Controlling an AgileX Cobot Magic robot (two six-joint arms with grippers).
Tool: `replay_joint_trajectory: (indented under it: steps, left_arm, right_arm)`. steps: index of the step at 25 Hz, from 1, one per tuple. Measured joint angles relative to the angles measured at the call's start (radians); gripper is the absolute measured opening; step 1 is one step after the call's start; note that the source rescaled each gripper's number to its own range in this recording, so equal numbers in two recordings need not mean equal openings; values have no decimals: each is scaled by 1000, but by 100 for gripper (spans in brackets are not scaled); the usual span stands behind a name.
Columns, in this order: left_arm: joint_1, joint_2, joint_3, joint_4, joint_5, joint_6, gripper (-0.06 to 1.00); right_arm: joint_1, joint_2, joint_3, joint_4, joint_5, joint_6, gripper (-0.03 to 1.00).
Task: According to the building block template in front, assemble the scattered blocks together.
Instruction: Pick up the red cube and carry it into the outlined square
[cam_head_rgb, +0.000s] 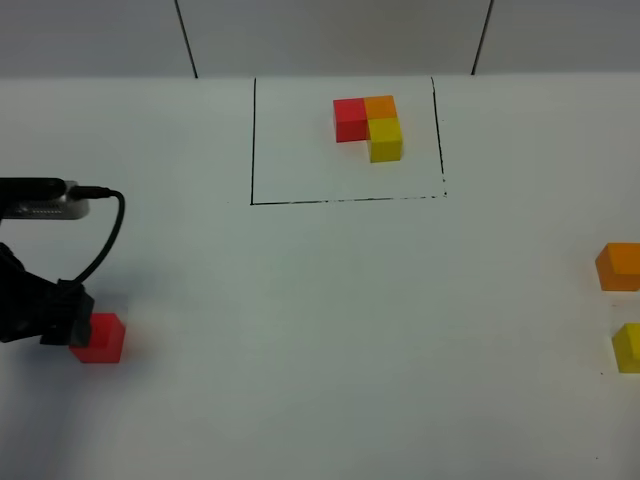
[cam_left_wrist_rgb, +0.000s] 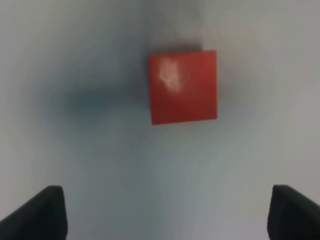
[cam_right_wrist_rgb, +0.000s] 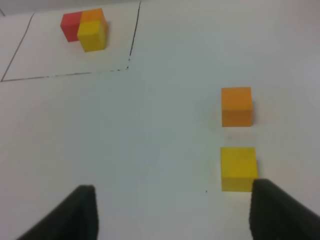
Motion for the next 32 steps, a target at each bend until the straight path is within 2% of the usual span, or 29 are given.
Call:
replay_joint_trajectory:
  steps: [3, 12, 32]
  left_arm:
    - [-22, 54, 0, 0, -25, -26, 77]
    - [-26, 130, 7, 4, -109, -64, 77]
    - [-32, 319, 7, -13, -247, -67, 75]
  right_arm:
    - [0, 0, 0, 0, 0, 0, 36]
    - [0, 0, 0, 0, 0, 0, 36]
    - [0, 0, 0, 0, 0, 0, 36]
